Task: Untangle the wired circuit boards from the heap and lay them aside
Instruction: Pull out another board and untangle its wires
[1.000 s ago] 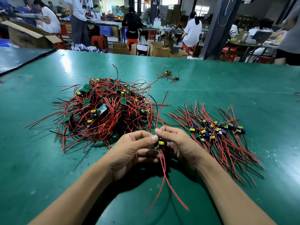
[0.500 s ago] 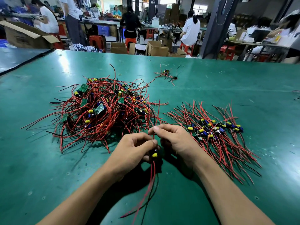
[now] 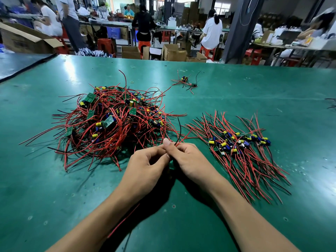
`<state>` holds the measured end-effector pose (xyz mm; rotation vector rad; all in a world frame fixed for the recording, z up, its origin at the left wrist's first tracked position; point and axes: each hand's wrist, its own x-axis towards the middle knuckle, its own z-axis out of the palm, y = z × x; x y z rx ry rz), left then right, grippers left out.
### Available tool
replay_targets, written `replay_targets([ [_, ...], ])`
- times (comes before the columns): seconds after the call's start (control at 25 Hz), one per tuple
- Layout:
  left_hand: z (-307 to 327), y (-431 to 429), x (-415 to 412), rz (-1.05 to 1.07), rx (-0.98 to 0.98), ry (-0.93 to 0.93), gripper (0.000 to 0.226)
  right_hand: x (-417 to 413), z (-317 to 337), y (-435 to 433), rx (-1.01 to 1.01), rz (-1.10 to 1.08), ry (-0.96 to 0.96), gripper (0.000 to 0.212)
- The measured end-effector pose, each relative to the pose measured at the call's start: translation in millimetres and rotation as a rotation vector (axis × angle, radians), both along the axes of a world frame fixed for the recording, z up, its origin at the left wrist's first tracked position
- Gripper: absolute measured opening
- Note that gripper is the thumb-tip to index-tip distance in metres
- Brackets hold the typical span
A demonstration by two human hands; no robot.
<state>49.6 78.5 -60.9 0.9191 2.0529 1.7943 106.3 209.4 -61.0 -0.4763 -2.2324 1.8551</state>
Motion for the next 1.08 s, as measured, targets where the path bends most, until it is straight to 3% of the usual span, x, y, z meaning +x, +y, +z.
replay_targets([
  [0.08,0,0,3,0.018,0.009,-0.014,0.015,0,1,-1,-0.026,-0.013,-0.017,0.047],
  [0.2,0,0,4,0.020,-0.017,-0.024,0.019,-1,8,1,-0.327,-0.045,-0.013,0.047],
  [0.32,-1,0,3,0.004,-0.023,-0.041,0.019,-4,10,12,-0.440,-0.140,0.030,0.055],
  [0.44,-2,-2,1,-0.040,0.011,-0.112,0.019,-3,11,20,-0.766,-0.038,0.079,0.061],
  [0.56,-3,-3,0,-0.106,0.059,-0.213,0.016,1,12,25,-0.972,0.102,0.104,0.051],
  [0.68,-1,-3,2,-0.153,0.093,-0.300,0.011,0,12,24,-0.929,0.107,0.103,0.049],
  [0.92,3,-2,3,-0.103,0.169,-0.407,0.018,-5,5,9,-0.502,-0.039,0.041,0.045],
  [1.08,5,-2,-3,-0.093,0.199,-0.584,0.019,0,9,12,-0.559,0.022,0.199,0.024],
])
